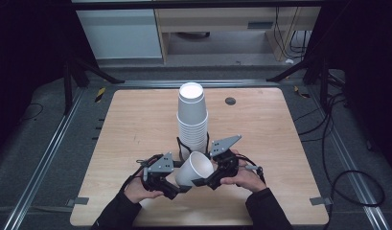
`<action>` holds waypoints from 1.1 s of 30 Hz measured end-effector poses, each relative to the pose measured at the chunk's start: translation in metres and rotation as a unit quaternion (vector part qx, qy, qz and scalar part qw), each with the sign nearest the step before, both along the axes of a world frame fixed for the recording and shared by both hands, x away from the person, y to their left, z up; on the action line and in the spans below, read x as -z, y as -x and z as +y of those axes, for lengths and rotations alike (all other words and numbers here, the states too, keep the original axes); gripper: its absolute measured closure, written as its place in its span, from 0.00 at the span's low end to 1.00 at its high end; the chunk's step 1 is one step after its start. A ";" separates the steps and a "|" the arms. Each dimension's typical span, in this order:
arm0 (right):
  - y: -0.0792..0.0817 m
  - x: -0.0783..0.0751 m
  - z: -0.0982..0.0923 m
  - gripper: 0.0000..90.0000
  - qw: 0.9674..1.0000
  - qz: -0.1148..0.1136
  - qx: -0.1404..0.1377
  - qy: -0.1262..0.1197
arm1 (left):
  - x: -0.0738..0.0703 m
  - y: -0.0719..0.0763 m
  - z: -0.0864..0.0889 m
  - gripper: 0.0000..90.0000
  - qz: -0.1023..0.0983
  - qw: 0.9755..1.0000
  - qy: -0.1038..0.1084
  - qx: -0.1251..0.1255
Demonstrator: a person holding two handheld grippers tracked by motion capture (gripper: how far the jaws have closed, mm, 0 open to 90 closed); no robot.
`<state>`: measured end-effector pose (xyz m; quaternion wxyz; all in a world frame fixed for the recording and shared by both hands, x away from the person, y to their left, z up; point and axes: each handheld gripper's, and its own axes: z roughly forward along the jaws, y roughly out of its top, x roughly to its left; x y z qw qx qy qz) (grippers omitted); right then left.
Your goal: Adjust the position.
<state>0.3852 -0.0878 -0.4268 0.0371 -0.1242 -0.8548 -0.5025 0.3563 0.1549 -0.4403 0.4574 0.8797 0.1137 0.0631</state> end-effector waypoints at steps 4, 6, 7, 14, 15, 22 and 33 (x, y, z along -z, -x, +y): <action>0.000 -0.003 -0.002 0.11 1.000 -0.006 0.001 0.004 | 0.000 0.000 0.000 0.20 -0.001 1.000 0.000 0.000; 0.000 -0.003 -0.001 0.11 1.000 -0.009 0.003 0.008 | 0.000 0.000 0.000 0.24 -0.001 1.000 0.002 0.003; 0.000 -0.003 -0.001 0.11 1.000 -0.010 0.004 0.008 | 0.000 0.000 0.000 0.26 -0.001 1.000 0.002 0.003; 0.000 -0.003 -0.001 0.11 1.000 -0.013 0.005 0.009 | 0.000 0.000 0.001 0.26 -0.001 1.000 -0.001 0.002; 0.000 -0.003 -0.001 0.11 1.000 -0.014 0.005 0.009 | 0.000 0.000 0.001 0.26 -0.002 1.000 0.000 0.001; 0.000 -0.008 -0.005 0.11 1.000 -0.022 0.010 0.005 | 0.000 -0.001 0.003 0.21 -0.001 1.000 -0.001 -0.007; 0.002 -0.017 -0.022 0.11 0.998 -0.042 0.042 0.001 | -0.001 -0.003 0.016 0.18 0.002 0.999 -0.007 -0.035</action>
